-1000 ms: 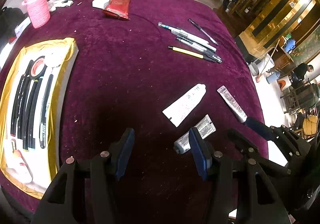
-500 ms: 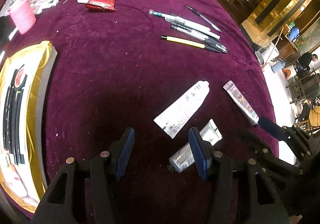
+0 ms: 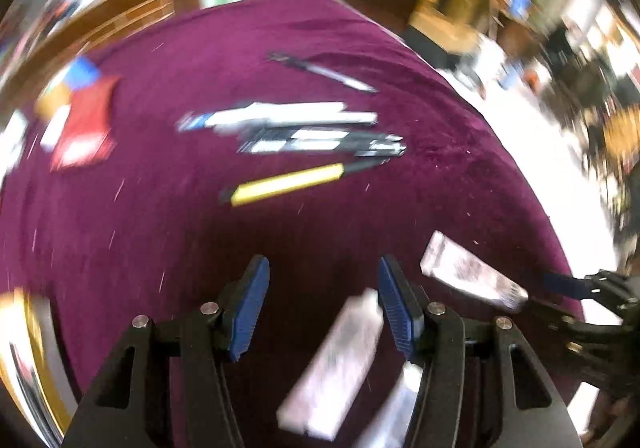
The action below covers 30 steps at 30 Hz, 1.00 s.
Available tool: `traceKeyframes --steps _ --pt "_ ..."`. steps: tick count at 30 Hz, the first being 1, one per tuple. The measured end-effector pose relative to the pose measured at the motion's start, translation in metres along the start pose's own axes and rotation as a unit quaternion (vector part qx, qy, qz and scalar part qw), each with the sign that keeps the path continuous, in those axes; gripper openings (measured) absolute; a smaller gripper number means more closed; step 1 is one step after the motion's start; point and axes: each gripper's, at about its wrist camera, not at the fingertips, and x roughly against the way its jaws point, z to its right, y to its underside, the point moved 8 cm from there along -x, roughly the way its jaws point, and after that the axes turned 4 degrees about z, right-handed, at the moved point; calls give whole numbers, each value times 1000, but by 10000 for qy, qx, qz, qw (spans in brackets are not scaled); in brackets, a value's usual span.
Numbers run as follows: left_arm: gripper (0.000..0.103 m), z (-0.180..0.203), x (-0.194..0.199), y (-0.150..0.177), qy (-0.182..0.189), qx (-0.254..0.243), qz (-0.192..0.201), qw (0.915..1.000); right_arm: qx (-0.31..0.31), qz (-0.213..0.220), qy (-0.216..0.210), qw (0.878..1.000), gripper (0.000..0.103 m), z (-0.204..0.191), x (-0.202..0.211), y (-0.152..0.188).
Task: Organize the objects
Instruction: 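Grasp the beige flower-print tube with the right gripper while the left grasps the yellow pen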
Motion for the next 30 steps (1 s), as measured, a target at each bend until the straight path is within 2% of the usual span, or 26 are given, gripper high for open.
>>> traceKeyframes --steps 3,6,9,12,13,15,18,24,30 --pt "49 3 -29 -25 -23 -532 -104 9985 -159 9 -10 9999 39 10 3 7" --pt "49 1 -48 -38 -79 -781 -204 9967 -265 20 -45 9996 39 18 7 14" --pt "50 -2 -62 -43 -171 -976 -273 9947 -369 90 -85 9992 39 26 13 18" --pt "49 -3 -65 -43 -69 -860 -363 9956 -431 146 -144 9989 39 31 17 18" --pt "46 -2 -63 -42 -55 -855 -407 9955 -441 156 -169 9988 39 31 17 17" --pt "17 3 -57 -37 46 -881 -468 9950 -464 150 -208 9986 39 31 16 14" --pt "7 7 -49 -26 185 -887 -579 9942 -452 107 -300 9985 39 26 12 9" --pt "6 6 -40 -14 218 -787 -549 9951 -309 22 -490 9983 39 13 2 2" --pt "9 14 -45 -17 -62 -765 -298 9966 -88 94 -585 9982 39 4 -2 -16"
